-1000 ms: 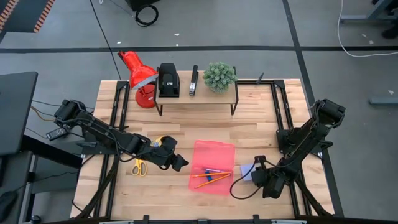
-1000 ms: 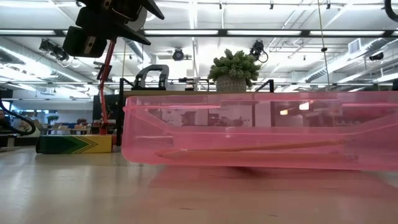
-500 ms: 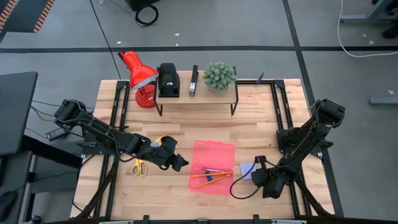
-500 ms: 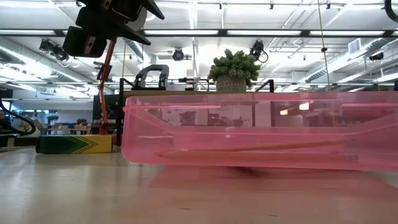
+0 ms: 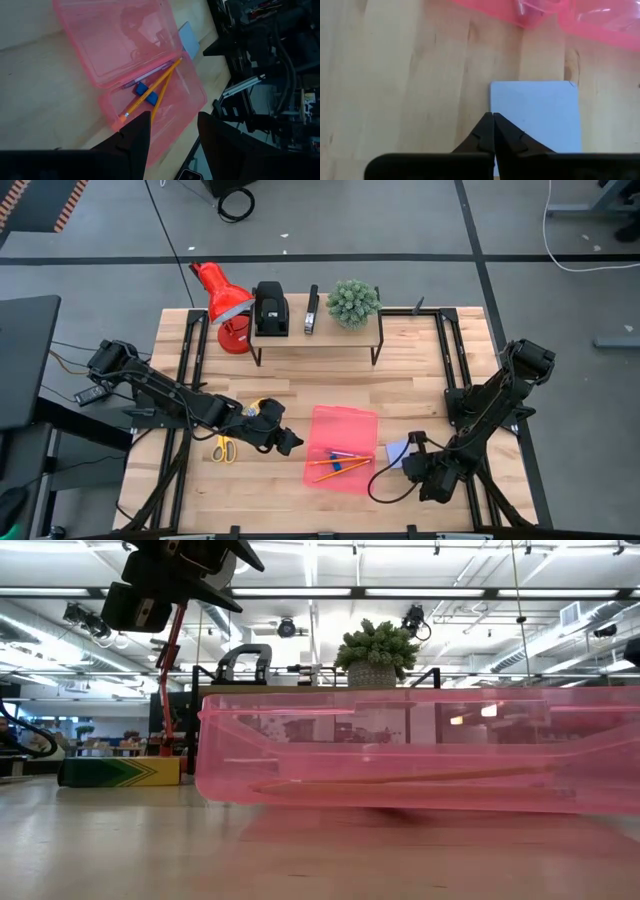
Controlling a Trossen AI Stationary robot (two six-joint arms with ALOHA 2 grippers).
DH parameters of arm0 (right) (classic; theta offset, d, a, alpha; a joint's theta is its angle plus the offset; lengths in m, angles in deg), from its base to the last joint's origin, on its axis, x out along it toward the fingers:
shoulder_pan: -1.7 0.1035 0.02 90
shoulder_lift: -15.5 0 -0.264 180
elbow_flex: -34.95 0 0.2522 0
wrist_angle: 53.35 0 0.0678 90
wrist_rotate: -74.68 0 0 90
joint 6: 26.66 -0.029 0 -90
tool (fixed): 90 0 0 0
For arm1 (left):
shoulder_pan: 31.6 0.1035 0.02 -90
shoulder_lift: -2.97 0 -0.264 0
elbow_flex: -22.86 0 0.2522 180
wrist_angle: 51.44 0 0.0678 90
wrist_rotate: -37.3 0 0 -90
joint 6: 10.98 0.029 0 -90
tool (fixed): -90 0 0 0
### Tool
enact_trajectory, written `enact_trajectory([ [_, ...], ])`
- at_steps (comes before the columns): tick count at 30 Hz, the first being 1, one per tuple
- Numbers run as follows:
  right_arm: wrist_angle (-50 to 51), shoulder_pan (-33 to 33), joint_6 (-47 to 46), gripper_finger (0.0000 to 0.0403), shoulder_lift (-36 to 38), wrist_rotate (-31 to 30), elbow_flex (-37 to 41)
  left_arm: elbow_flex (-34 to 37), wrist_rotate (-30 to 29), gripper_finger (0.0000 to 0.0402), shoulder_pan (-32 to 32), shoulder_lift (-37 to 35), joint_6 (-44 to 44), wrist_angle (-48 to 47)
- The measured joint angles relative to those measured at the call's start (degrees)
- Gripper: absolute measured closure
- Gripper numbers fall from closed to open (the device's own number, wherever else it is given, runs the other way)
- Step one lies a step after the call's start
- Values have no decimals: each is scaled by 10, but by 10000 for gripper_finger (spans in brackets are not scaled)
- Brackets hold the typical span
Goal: Pack school essentials
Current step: Put the purple sticky notes into the pink supply box
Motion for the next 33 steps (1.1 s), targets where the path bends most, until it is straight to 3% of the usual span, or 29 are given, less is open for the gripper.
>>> enact_trajectory([
  [12,-28,-19,44,234,-1,-23,2,0,0,230,0,0,1,0],
  [16,-64,-35,78,197,-24,-23,2,0,0,230,0,0,2,0],
  [22,-82,-41,84,185,-60,3,2,0,0,230,0,0,0,0],
  [33,-81,-40,68,204,-71,-9,2,0,0,230,1,0,7,0],
])
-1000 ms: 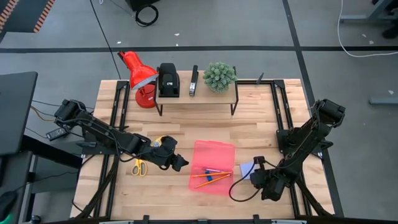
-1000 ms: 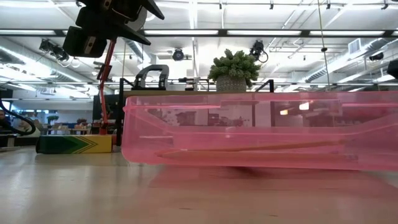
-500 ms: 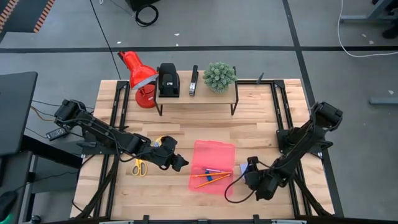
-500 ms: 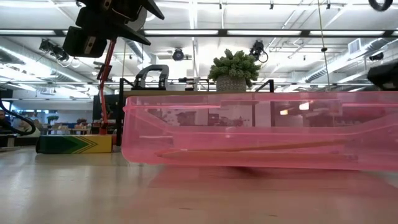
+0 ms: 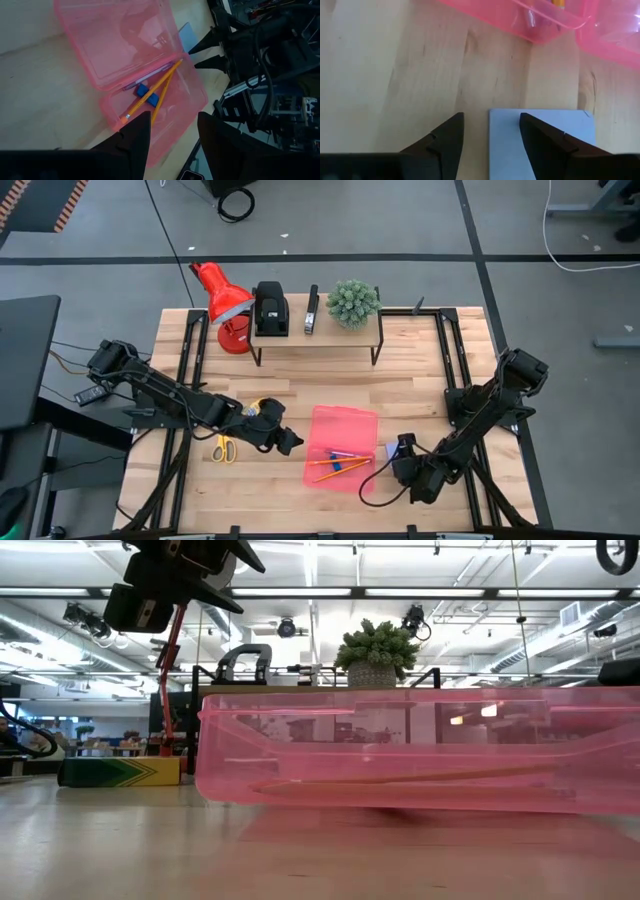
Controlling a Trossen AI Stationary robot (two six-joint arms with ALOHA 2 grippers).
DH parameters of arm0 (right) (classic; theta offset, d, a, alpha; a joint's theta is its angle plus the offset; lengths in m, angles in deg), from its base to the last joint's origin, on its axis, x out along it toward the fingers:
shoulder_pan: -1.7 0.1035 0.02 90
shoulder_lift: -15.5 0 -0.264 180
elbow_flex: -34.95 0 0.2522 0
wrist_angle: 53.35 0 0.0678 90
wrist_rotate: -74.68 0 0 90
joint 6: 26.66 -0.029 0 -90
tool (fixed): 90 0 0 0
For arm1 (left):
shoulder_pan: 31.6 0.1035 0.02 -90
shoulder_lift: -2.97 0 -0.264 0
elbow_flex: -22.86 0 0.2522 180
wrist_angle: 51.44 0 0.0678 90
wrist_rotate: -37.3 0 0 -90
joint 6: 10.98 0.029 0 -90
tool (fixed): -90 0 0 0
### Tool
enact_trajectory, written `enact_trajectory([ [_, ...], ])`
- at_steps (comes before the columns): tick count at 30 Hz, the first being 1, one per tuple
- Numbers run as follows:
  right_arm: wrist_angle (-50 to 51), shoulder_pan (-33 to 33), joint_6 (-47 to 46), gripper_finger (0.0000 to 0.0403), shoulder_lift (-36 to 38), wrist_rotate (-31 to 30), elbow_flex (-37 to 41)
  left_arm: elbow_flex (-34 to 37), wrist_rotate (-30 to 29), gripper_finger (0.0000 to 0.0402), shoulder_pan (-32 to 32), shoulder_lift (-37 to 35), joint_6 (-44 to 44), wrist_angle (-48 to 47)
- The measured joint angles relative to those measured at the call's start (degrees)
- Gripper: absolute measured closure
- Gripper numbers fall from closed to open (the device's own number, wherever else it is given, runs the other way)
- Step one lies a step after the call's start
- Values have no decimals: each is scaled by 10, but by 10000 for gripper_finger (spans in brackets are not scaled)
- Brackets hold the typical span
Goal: Pack school essentials
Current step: Put the purple sticky notes into the pink supply box
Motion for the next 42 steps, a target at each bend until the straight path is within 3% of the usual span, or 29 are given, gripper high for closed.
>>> enact_trajectory([
  [25,-14,-2,-50,300,0,-15,21,0,0,230,0,0,-2,0],
  [36,38,9,-42,393,1,16,-16,0,0,230,0,0,3,-2],
  [42,37,9,-40,397,2,27,-16,0,0,230,0,0,8,-2],
])
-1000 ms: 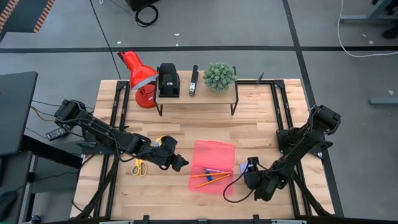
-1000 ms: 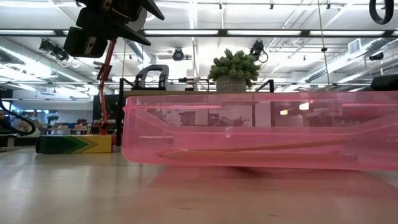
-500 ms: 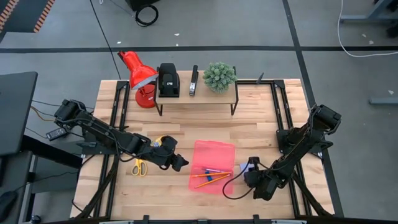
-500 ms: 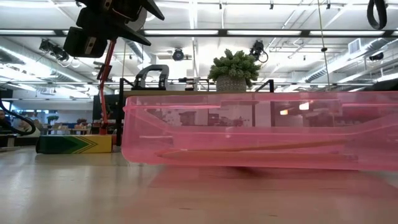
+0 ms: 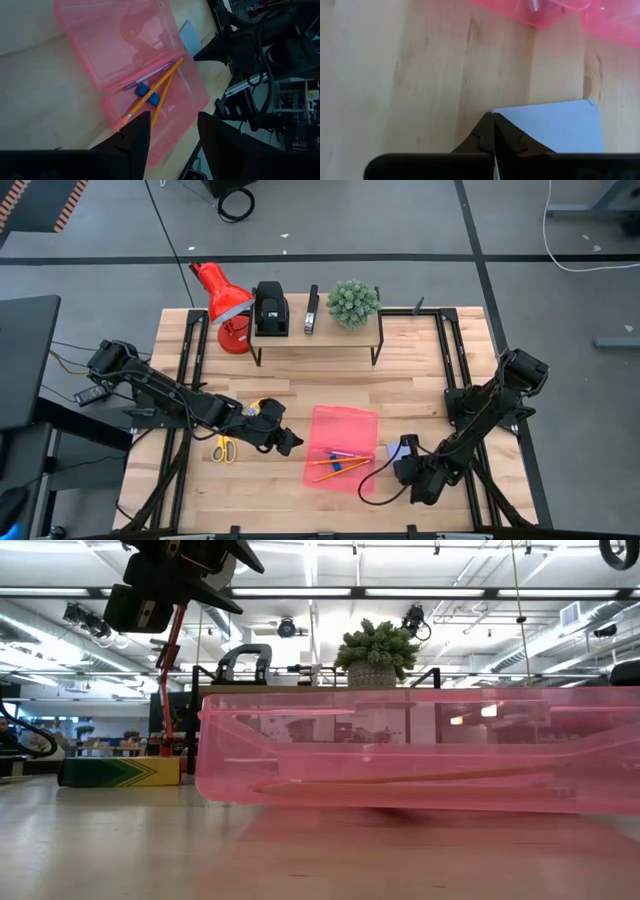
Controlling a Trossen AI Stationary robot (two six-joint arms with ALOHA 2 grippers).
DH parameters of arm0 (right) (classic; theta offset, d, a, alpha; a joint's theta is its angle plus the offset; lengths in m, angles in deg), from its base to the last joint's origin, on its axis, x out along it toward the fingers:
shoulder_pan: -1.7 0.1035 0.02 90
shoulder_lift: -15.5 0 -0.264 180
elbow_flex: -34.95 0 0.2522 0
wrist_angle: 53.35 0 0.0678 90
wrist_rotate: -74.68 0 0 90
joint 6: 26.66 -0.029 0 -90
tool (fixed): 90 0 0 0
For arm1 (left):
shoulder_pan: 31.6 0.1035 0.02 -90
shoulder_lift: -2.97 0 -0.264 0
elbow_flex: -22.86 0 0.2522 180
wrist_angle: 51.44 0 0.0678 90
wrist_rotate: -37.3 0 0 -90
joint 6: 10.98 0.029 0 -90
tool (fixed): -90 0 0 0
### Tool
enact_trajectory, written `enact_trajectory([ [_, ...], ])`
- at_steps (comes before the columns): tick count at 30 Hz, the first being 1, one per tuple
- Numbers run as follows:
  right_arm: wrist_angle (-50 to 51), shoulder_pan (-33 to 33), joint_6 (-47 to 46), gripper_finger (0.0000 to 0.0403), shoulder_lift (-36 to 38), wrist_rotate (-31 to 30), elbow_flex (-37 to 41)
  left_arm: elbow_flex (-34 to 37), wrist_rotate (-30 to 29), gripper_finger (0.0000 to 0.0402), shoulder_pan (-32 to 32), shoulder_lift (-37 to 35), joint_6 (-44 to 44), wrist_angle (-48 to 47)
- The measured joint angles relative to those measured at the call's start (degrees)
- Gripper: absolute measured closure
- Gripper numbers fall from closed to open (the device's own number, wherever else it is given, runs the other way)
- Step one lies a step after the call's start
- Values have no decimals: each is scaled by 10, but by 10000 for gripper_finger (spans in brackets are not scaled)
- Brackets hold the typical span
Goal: Pack school essentials
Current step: Put the purple sticky notes into the pink supply box
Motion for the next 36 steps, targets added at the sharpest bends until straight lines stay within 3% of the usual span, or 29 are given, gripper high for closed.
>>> enact_trajectory([
  [5,5,1,-3,398,30,1,0,0,0,230,0,0,0,0],
  [14,75,1,-4,398,149,-29,0,0,-1,230,0,0,15,-2],
  [18,105,2,-2,386,156,-23,0,0,-2,230,0,0,16,-2],
  [27,145,18,17,285,111,19,0,0,-9,230,0,0,16,-2],
  [36,69,20,48,174,22,21,1,0,-9,230,-1,0,5,-1],
])
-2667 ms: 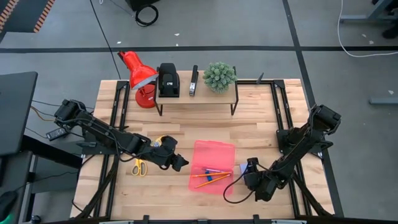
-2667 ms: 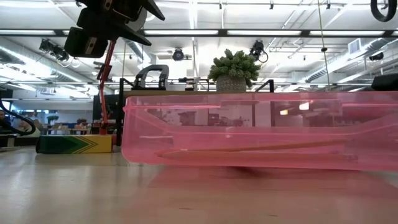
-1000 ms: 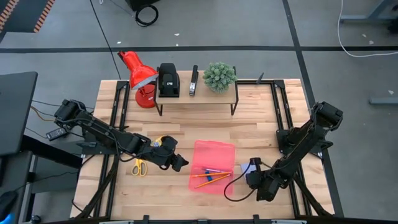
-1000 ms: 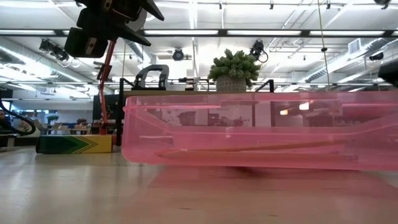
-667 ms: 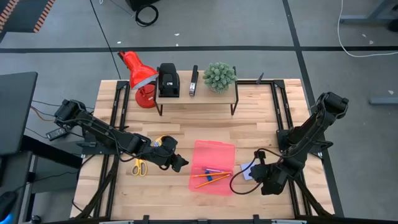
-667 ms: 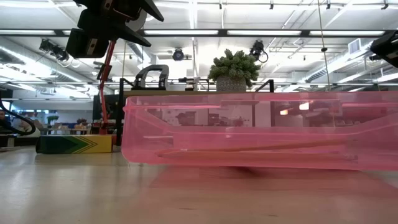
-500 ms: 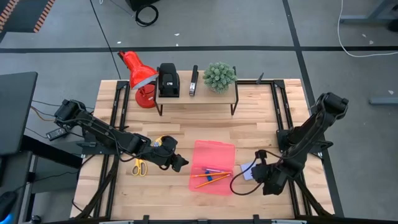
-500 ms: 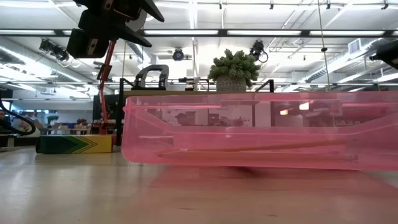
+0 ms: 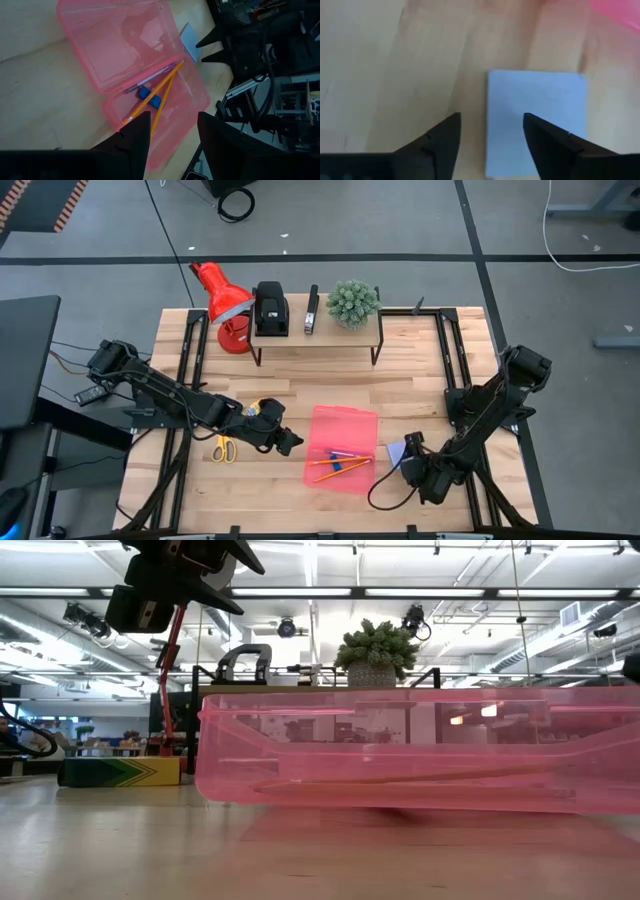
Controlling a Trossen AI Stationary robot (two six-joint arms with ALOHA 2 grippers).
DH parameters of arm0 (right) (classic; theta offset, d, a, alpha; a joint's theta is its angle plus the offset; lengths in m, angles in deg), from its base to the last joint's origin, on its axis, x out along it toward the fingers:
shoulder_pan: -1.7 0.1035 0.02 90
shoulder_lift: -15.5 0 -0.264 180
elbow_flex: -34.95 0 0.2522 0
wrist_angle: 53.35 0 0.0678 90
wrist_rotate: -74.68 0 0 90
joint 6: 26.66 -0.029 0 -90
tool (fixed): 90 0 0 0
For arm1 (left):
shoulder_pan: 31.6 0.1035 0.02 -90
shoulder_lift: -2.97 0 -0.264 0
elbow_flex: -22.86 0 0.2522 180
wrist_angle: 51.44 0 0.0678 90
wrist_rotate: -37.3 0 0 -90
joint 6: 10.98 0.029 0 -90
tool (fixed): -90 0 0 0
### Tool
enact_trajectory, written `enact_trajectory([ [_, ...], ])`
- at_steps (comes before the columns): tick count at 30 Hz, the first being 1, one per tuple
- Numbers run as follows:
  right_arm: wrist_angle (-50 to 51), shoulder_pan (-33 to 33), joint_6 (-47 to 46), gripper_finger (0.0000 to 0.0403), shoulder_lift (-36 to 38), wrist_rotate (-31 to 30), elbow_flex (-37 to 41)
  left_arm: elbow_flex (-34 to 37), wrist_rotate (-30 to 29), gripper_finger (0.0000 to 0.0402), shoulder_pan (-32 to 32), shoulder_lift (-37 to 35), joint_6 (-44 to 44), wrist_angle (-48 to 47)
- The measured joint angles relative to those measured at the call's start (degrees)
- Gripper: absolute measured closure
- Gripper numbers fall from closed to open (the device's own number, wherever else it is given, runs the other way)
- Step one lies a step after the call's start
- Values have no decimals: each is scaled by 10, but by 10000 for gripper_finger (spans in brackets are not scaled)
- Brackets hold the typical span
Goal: Pack school essentials
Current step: Put the purple sticky notes into the pink supply box
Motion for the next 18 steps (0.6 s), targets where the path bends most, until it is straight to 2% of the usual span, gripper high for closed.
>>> enact_trajectory([
  [5,-4,-1,-8,151,-21,-13,-2,0,0,230,0,0,0,-1],
  [18,-4,-5,-9,167,-24,-81,-1,0,0,230,1,0,2,-2],
])
